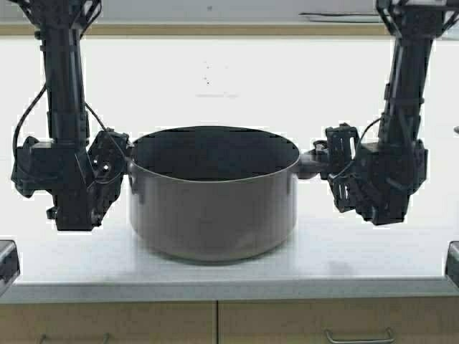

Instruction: Open the cabinet, put the pot inside, then close it

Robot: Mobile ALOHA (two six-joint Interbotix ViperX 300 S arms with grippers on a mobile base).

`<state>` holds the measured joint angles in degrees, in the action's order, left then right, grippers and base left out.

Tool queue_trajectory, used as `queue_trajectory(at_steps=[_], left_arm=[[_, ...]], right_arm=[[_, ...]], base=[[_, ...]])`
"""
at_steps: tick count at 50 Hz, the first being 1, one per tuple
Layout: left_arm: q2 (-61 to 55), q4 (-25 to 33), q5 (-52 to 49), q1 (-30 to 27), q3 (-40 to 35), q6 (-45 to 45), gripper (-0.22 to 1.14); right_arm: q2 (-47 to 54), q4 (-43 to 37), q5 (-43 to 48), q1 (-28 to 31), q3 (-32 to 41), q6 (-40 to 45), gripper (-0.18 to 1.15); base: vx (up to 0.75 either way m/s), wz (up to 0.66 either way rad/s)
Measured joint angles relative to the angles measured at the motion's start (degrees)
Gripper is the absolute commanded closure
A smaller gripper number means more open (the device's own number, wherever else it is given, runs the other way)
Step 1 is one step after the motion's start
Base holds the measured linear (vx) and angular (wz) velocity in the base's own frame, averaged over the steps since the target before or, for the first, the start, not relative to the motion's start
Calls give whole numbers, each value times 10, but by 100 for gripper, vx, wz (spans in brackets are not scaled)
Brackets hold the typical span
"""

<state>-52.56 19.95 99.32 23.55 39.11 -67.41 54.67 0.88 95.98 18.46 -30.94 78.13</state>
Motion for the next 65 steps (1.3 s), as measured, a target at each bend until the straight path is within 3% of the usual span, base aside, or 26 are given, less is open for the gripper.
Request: queue_trajectory(at_steps=[25,37,65], left_arm=[[71,-1,-3,-6,51,11,90],[133,-1,-4,-2,127,11,90],[280,37,-4,54,241,12,90]], right_arm=[[-69,-3,-2,20,-44,-4,89],[-121,-4,-2,38,-91,-4,89],[-242,-66,-2,97,-207,-4,89]], base=[[0,0],[0,0],[-1,1]])
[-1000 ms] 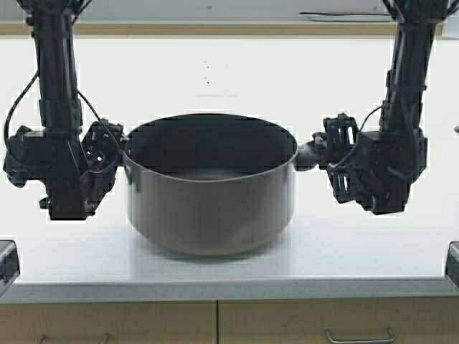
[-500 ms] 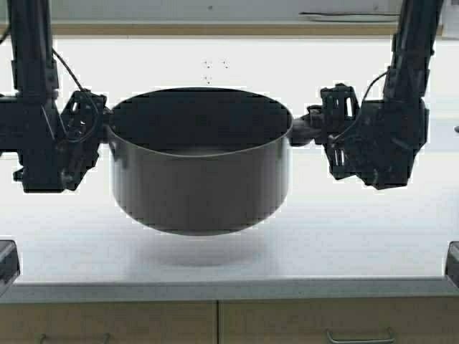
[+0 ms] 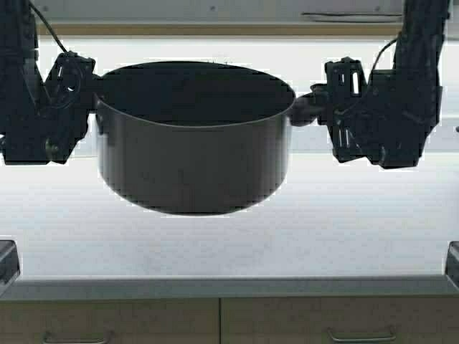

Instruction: Open the cabinet, put the pot inside, then close it

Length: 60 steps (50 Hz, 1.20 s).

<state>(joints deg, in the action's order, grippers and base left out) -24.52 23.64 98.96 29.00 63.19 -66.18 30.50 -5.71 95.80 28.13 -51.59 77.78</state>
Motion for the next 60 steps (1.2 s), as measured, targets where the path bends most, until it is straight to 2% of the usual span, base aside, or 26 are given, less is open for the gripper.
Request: queue_trajectory(at_steps=[16,31,60], left_arm=[[91,16,1,33,53,11,90],[158,70,-27,87,68,50,89],[323,74,-200,92,44,141,89]], right_arm=[[-109,-44,-6,33,-57,-34,89],[-157,-51,-36,47,-74,-40,89],[-287,-62,-177,48,-74,-47,89]], base=[[-2,2],[-3,2],[-1,0]])
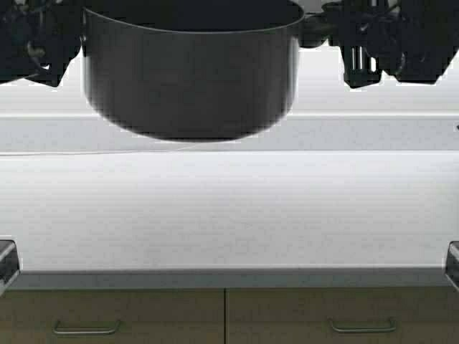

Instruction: Open the cabinet, put the pot inside, then close it

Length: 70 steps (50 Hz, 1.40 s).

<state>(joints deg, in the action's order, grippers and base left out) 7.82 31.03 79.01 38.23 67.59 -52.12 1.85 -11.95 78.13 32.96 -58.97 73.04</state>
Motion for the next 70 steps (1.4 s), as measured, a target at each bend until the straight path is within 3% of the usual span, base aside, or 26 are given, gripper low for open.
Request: queue_trajectory(at_steps=[21,41,70], left_arm=[[83,1,-119,-2,-76,101,89],[91,5,-183,-4,-156,132,89],[69,6,-303,-19,-273,143,89]], right_arm=[[-68,-13,-106,-3,63,-53,89],[-106,-16,-184,-12,120,-83,89],[-97,-15,-341,-61,275,-96,89]], base=[[0,0],[2,0],[5,2]])
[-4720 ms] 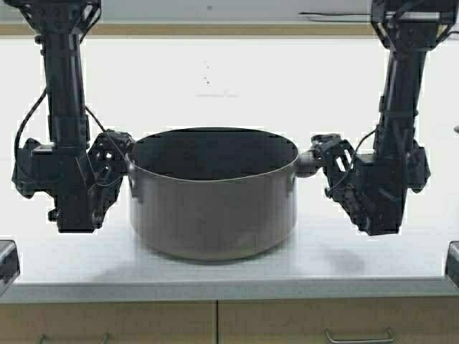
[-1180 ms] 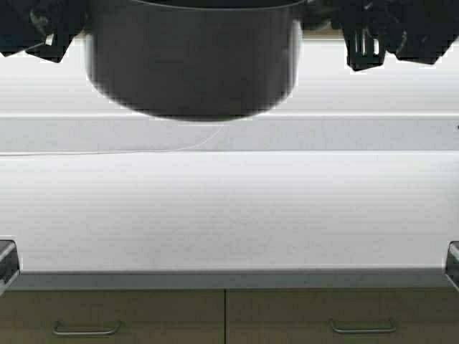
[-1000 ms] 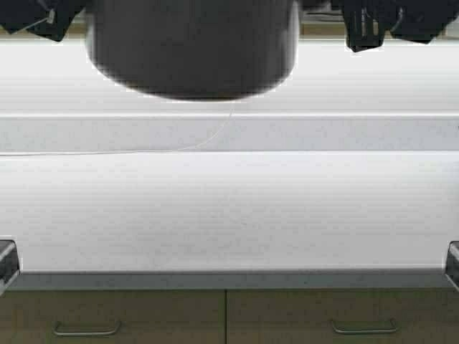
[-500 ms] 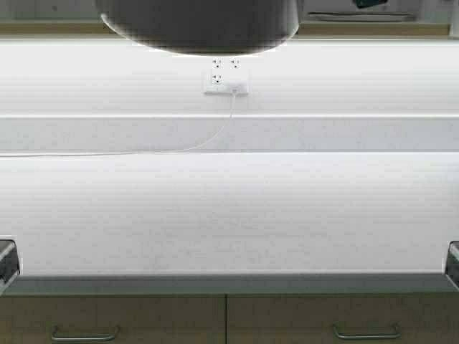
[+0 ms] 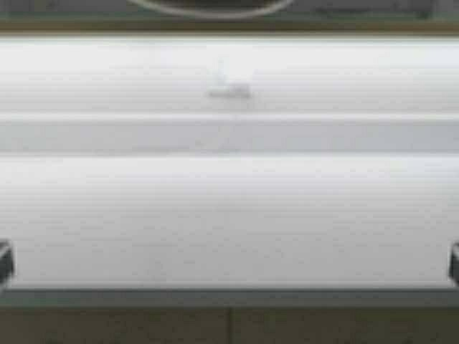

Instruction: Open the cabinet, put the pot inside, then close it

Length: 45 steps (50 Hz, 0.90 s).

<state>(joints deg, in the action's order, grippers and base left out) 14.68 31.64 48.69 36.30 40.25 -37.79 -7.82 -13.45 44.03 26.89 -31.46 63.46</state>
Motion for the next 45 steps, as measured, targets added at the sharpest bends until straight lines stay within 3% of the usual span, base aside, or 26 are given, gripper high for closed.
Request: queue_trajectory(at_steps=[18,35,45], left_arm=[[-68,0,-76,-25,-98,1,89],[-133,0,-135,-63,-219,0,89],[-158,0,-138,-65,-244,1,89]], right_arm=[[30,0,-63,-34,57,1,89],[80,1,-165,-35,172,0,89],[95,-4,-170,-37,181,0,89]], base=[[6,3],[5,1],[4,2]])
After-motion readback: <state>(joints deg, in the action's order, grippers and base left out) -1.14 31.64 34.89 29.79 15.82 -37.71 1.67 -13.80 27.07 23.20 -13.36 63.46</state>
